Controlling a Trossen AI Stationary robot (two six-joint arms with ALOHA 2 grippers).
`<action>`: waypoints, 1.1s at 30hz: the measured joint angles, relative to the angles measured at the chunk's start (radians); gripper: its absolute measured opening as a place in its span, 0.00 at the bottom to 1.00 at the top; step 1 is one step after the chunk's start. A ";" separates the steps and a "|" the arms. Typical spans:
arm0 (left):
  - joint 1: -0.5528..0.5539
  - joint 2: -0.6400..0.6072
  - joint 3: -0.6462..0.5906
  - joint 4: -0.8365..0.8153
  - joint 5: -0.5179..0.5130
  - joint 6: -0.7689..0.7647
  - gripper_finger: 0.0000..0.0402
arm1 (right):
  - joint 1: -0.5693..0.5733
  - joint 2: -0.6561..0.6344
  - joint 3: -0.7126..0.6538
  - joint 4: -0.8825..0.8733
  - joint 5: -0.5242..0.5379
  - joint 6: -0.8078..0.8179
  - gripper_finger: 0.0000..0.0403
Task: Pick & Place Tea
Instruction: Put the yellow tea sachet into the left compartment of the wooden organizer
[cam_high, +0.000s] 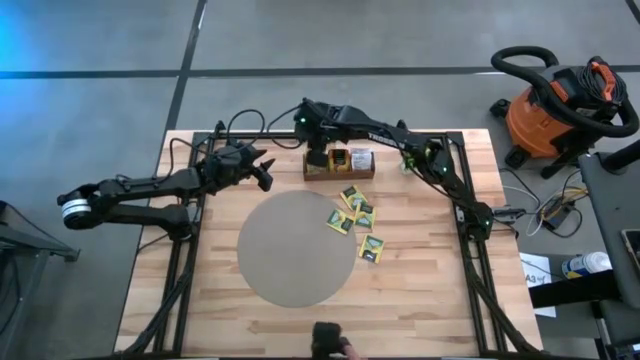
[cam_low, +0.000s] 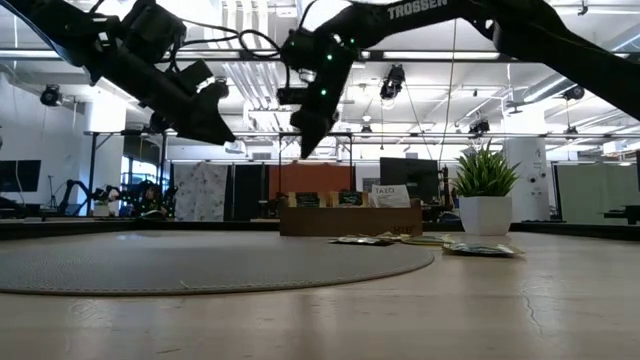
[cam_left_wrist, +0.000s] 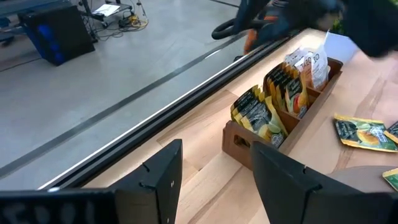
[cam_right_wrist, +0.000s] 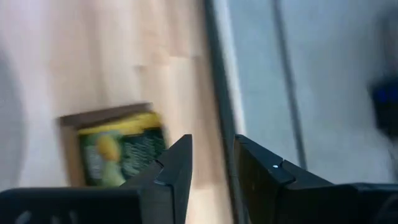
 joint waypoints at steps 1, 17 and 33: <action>0.000 0.000 0.000 0.000 0.001 0.000 0.46 | 0.001 0.000 0.016 -0.033 0.046 0.038 0.28; -0.011 0.000 0.000 0.000 0.135 -0.129 0.46 | 0.140 -0.369 -0.495 0.211 -0.113 0.384 0.10; -0.164 0.127 0.020 0.185 0.507 -0.128 0.46 | 0.372 -0.903 -1.376 0.560 -0.282 1.103 0.11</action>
